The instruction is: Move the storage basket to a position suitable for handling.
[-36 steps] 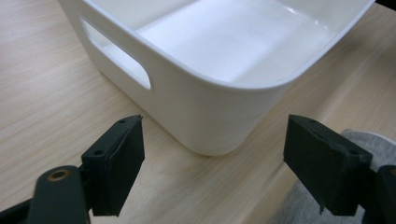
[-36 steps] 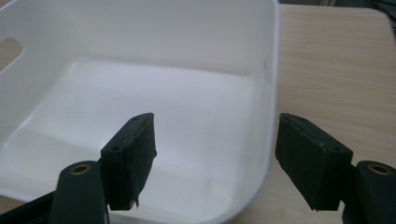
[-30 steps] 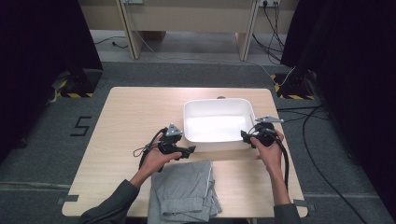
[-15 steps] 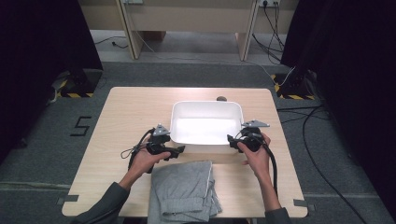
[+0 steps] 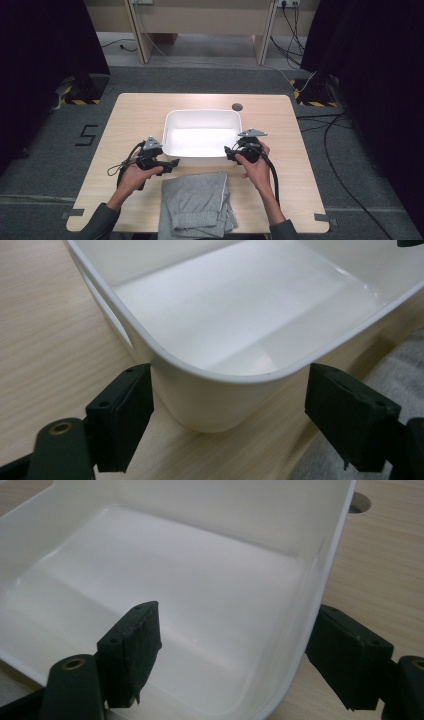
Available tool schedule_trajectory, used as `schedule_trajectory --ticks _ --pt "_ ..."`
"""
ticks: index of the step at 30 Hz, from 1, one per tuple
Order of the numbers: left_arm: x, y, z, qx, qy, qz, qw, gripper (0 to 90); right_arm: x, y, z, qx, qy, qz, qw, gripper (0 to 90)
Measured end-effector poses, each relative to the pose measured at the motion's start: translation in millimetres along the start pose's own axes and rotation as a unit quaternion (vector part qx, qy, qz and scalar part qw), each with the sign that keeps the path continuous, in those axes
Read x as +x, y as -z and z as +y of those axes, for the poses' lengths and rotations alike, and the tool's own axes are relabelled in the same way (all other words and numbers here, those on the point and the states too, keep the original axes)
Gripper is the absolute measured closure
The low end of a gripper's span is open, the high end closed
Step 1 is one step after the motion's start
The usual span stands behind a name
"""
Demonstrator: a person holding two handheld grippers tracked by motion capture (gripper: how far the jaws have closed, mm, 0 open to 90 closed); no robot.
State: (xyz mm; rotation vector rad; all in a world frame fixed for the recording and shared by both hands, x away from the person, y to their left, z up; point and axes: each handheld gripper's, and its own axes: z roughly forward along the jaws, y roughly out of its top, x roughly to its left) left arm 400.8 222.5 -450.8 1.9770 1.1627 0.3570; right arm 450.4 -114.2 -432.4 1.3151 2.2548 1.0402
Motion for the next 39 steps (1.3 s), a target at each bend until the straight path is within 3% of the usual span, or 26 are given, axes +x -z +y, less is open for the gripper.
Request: schedule_trajectory --ticks 7,8,11,12,13,15,18,20,24,27,30,33,34,36,39 --pt "5.2 6.8 -6.6 -0.007 0.008 -0.001 0.9999 19.7 9.1 -3.0 0.2 -0.005 0.002 0.007 1.0000 23.6" --pt "6.0 7.8 -8.6 -0.015 0.018 -0.009 0.9997 19.8 7.5 -2.6 -1.0 -0.012 0.000 0.009 0.9999 25.1" --pt "5.5 10.7 -12.5 -0.016 0.020 -0.005 0.9997 18.1 5.2 3.4 -3.2 -0.028 -0.004 0.004 0.9996 22.8" --pt "5.2 16.6 -19.1 -0.013 0.023 0.002 0.9996 18.1 3.7 16.3 -7.3 -0.050 -0.002 0.003 0.9987 20.8" --pt "5.2 16.6 -19.1 -0.013 0.023 0.002 0.9996 18.1 3.7 16.3 -7.3 -0.050 -0.002 0.003 0.9987 20.8" --pt "4.1 25.5 -27.9 -0.011 0.040 -0.004 0.9991 18.0 4.9 34.8 -14.3 -0.068 -0.009 0.010 0.9976 21.4" --pt "-1.4 41.3 -45.5 -0.014 0.058 -0.014 0.9981 18.0 10.4 62.0 -27.9 -0.078 0.015 0.018 0.9967 20.5" --pt "-7.3 47.0 -58.4 -0.005 0.064 -0.022 0.9977 18.0 16.3 72.2 -44.3 -0.060 0.021 0.035 0.9974 19.8" --pt "-21.3 56.0 -79.1 -0.005 0.071 -0.032 0.9969 16.2 26.3 68.9 -73.6 -0.026 0.030 0.087 0.9954 18.6" --pt "-34.0 65.1 -90.7 -0.009 0.074 -0.037 0.9965 15.9 29.2 65.8 -79.1 -0.023 0.038 0.094 0.9946 17.2" --pt "-44.6 69.7 -99.0 -0.010 0.073 -0.038 0.9966 17.9 38.7 56.8 -83.5 -0.017 0.041 0.118 0.9920 16.9" --pt "-54.4 68.3 -103.1 -0.006 0.061 -0.050 0.9968 21.6 45.6 50.8 -85.6 -0.009 0.049 0.125 0.9909 17.4" --pt "-57.2 67.0 -103.4 -0.004 0.054 -0.053 0.9971 28.3 51.9 44.6 -88.3 0.003 0.061 0.122 0.9906 18.7" --pt "-62.5 58.7 -104.0 0.006 0.035 -0.056 0.9978 32.5 56.5 39.5 -92.0 0.017 0.074 0.112 0.9907 21.8" --pt "-65.0 53.2 -104.9 0.012 0.030 -0.062 0.9976 36.0 58.9 35.8 -94.5 0.026 0.079 0.112 0.9903 23.5"
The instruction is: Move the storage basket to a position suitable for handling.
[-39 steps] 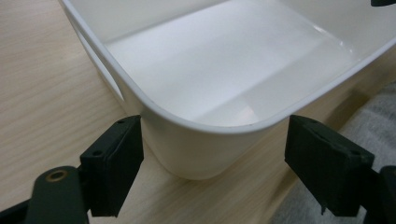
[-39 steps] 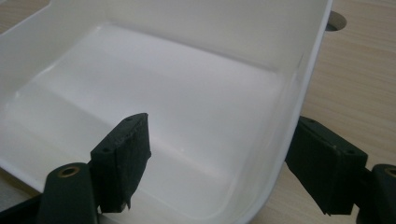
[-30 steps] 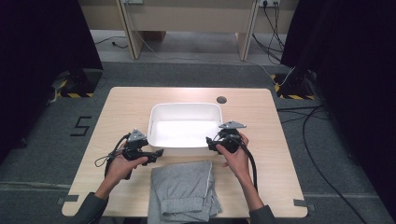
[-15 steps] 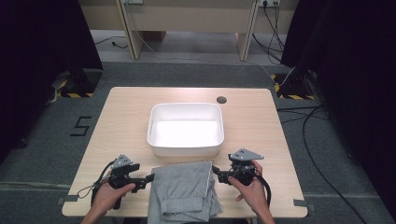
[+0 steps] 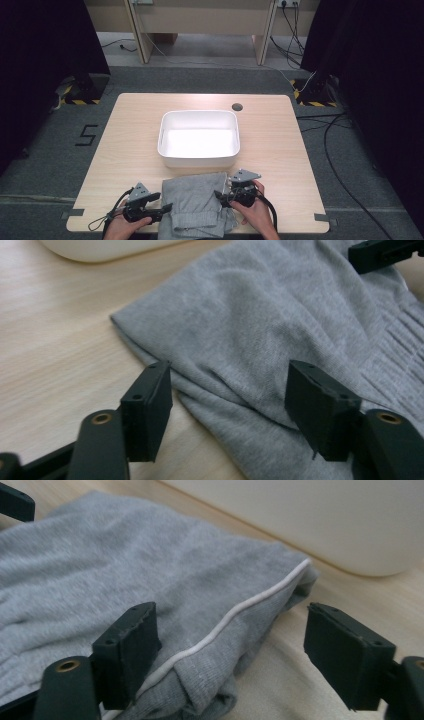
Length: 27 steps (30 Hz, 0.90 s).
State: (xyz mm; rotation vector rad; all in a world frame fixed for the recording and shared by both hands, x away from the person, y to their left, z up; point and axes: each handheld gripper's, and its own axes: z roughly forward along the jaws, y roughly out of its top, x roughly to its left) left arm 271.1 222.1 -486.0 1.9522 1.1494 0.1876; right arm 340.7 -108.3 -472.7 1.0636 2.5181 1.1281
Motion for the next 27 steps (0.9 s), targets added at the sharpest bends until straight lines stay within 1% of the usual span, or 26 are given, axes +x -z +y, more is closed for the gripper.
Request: schedule_trajectory --ticks 1,2,5,7,8,9,12,13,16,17,18,21,22,25,27 --pt "-2.1 -4.7 -0.8 0.007 -0.009 0.000 0.9999 38.5 -0.3 -1.8 -1.0 0.004 0.003 -0.005 1.0000 23.7" --pt "-2.1 -4.7 -0.8 0.007 -0.009 0.000 0.9999 39.1 -0.3 -1.8 -1.0 0.004 0.003 -0.005 1.0000 23.7" --pt "-5.0 -7.6 1.1 0.010 -0.025 0.007 0.9996 41.2 -0.5 -1.8 -1.5 0.007 0.003 -0.004 1.0000 25.1" --pt "-6.2 -9.9 2.8 0.012 -0.026 0.005 0.9996 41.8 -0.8 -2.5 -1.9 0.008 0.004 -0.004 1.0000 25.1" --pt "-7.3 -11.4 4.1 0.013 -0.030 0.006 0.9994 42.0 -0.7 -2.9 -2.2 0.008 0.004 -0.004 0.9999 25.2" --pt "-9.4 -14.7 7.0 0.016 -0.038 0.007 0.9991 42.4 -1.2 -3.0 -2.5 0.008 0.005 -0.004 0.9999 25.3" --pt "-10.8 -18.9 10.1 0.017 -0.042 0.007 0.9989 43.1 -2.4 -2.8 -3.0 0.008 0.003 -0.003 1.0000 25.3" --pt "-12.2 -22.9 13.4 0.019 -0.047 0.007 0.9987 43.5 -4.1 -2.0 -3.8 0.011 0.001 -0.003 0.9999 25.3" --pt "-12.9 -27.0 16.4 0.018 -0.047 0.005 0.9987 43.5 -6.7 -1.3 -4.7 0.008 -0.001 -0.004 1.0000 25.3" --pt "-13.7 -30.5 19.8 0.021 -0.049 0.004 0.9986 43.4 -10.0 0.4 -5.9 0.008 -0.008 -0.007 0.9999 25.3" --pt "-13.7 -30.5 19.8 0.021 -0.049 0.004 0.9986 43.5 -10.0 0.4 -5.9 0.008 -0.008 -0.007 0.9999 25.3" --pt "-15.2 -36.6 24.1 0.021 -0.053 0.003 0.9984 43.5 -18.0 3.6 -8.1 0.007 -0.018 -0.013 0.9997 25.3" --pt "-15.8 -38.6 25.6 0.021 -0.053 0.002 0.9984 43.5 -18.0 3.6 -8.1 0.007 -0.018 -0.013 0.9997 25.3" --pt "-17.6 -44.8 30.3 0.022 -0.059 0.003 0.9980 43.5 -23.8 6.1 -9.2 0.006 -0.022 -0.021 0.9995 25.3" --pt "-18.0 -45.8 31.2 0.023 -0.059 0.004 0.9980 43.5 -24.8 6.5 -9.5 0.006 -0.024 -0.021 0.9995 25.3"
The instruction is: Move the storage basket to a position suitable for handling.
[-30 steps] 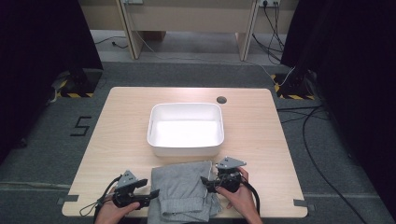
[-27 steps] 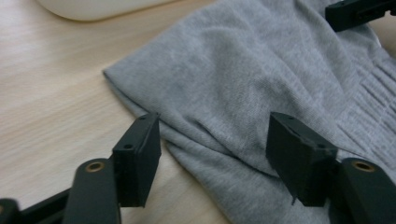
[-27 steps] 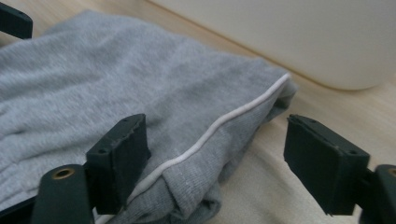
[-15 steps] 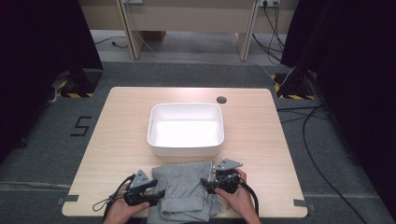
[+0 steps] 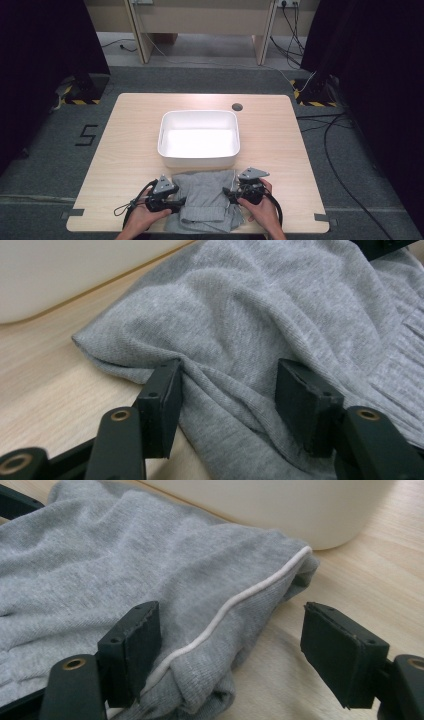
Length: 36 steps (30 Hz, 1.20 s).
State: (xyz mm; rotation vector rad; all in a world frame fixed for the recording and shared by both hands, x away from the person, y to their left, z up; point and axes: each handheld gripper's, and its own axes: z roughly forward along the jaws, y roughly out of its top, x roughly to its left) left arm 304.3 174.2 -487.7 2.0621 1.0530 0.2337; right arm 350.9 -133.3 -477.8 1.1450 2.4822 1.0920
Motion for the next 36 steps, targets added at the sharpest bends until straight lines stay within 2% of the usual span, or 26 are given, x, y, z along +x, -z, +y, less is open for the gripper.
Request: schedule_trajectory --ticks 6,12,19,22,23,24,25,27,36 --pt "-0.1 -4.6 4.1 0.001 -0.002 -0.002 1.0000 43.4 -7.1 0.7 -0.4 -0.001 -0.013 -0.001 0.9999 25.0" --pt "-1.0 -9.6 7.4 -0.002 -0.002 -0.002 1.0000 43.4 -15.3 1.2 -1.0 -0.005 -0.015 -0.010 0.9998 24.6" --pt "-1.8 -5.5 3.6 -0.007 0.006 -0.003 1.0000 42.7 -14.7 1.6 -1.4 -0.006 -0.012 -0.010 0.9999 25.1" --pt "-1.5 4.3 0.1 -0.019 0.027 0.002 0.9994 36.6 -14.8 3.6 -1.3 -0.013 -0.016 -0.006 0.9998 24.8" --pt "-1.0 8.3 -0.6 -0.026 0.041 0.007 0.9988 24.2 -15.3 6.0 -0.8 -0.023 -0.021 -0.004 0.9995 23.2" --pt "-0.1 16.5 -2.0 -0.040 0.065 0.007 0.9970 21.2 -15.3 7.3 -0.5 -0.029 -0.026 -0.003 0.9992 23.1" --pt "-0.1 16.5 -2.0 -0.040 0.065 0.007 0.9970 19.8 -15.3 7.3 -0.5 -0.029 -0.026 -0.003 0.9992 23.1" --pt "-0.5 24.3 -4.2 -0.049 0.085 -0.004 0.9952 16.7 -16.3 9.5 0.2 -0.040 -0.030 0.000 0.9988 22.6" --pt "-16.7 41.4 -18.8 -0.052 0.084 -0.018 0.9950 14.8 -14.6 17.1 3.3 -0.047 -0.012 -0.003 0.9988 21.0"
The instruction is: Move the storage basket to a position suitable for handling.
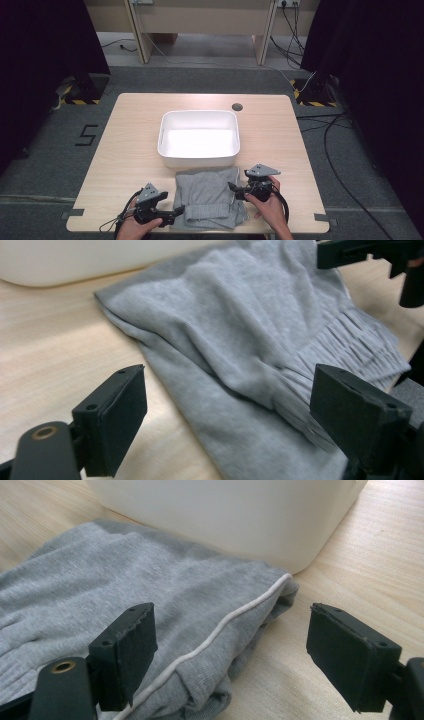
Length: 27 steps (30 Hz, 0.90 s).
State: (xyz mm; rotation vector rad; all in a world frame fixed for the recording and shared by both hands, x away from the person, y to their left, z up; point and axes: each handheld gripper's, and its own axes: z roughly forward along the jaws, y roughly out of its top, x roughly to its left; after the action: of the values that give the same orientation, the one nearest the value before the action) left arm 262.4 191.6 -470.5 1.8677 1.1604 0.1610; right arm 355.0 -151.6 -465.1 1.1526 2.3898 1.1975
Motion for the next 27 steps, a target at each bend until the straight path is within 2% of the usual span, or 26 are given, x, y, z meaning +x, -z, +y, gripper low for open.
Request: schedule_trajectory --ticks 4,7,12,15,16,17,18,20,23,25,26,27 --pt "-7.0 0.5 -4.1 0.000 -0.012 0.013 0.9998 14.6 -0.8 0.3 -0.6 0.002 -0.001 0.001 1.0000 20.9" --pt "-14.9 -2.2 -11.7 0.006 -0.013 0.005 0.9999 14.6 -1.6 2.7 -1.0 0.002 -0.003 0.004 1.0000 20.8" --pt "-30.5 -6.2 -22.8 0.018 -0.038 0.007 0.9991 14.7 -2.3 6.0 -0.1 -0.004 -0.003 0.001 1.0000 21.0" --pt "-34.6 -10.6 -26.6 0.026 -0.042 0.005 0.9988 14.6 -1.4 5.8 -0.3 -0.003 -0.003 0.001 1.0000 21.1" --pt "-38.7 -15.5 -30.3 0.032 -0.054 0.009 0.9980 13.6 -1.0 5.5 -0.7 0.000 -0.001 0.001 1.0000 21.1" --pt "-38.7 -15.5 -30.3 0.032 -0.054 0.009 0.9980 12.2 -1.1 5.3 -1.0 0.000 0.001 0.001 1.0000 21.2" --pt "-41.4 -16.9 -29.6 0.037 -0.070 0.020 0.9967 12.6 -0.8 5.1 -1.2 0.002 -0.003 0.002 1.0000 21.3" --pt "-39.5 -17.8 -28.5 0.034 -0.063 0.021 0.9972 14.2 -1.8 4.3 -1.4 0.001 -0.002 0.001 1.0000 21.4" --pt "-38.0 -18.7 -28.8 0.033 -0.067 0.026 0.9968 14.1 -2.1 3.8 -1.7 0.004 -0.001 0.000 1.0000 21.4" --pt "-39.9 -19.5 -30.1 0.034 -0.085 0.031 0.9953 14.6 -1.8 3.2 -1.9 0.006 -0.001 -0.001 1.0000 21.4" --pt "-41.9 -20.5 -30.7 0.033 -0.096 0.033 0.9943 17.9 -1.4 2.5 -1.7 0.005 0.001 -0.001 1.0000 21.4" --pt "-41.9 -20.5 -30.7 0.033 -0.096 0.033 0.9943 19.4 -1.4 2.5 -1.7 0.005 0.001 -0.001 1.0000 21.4"
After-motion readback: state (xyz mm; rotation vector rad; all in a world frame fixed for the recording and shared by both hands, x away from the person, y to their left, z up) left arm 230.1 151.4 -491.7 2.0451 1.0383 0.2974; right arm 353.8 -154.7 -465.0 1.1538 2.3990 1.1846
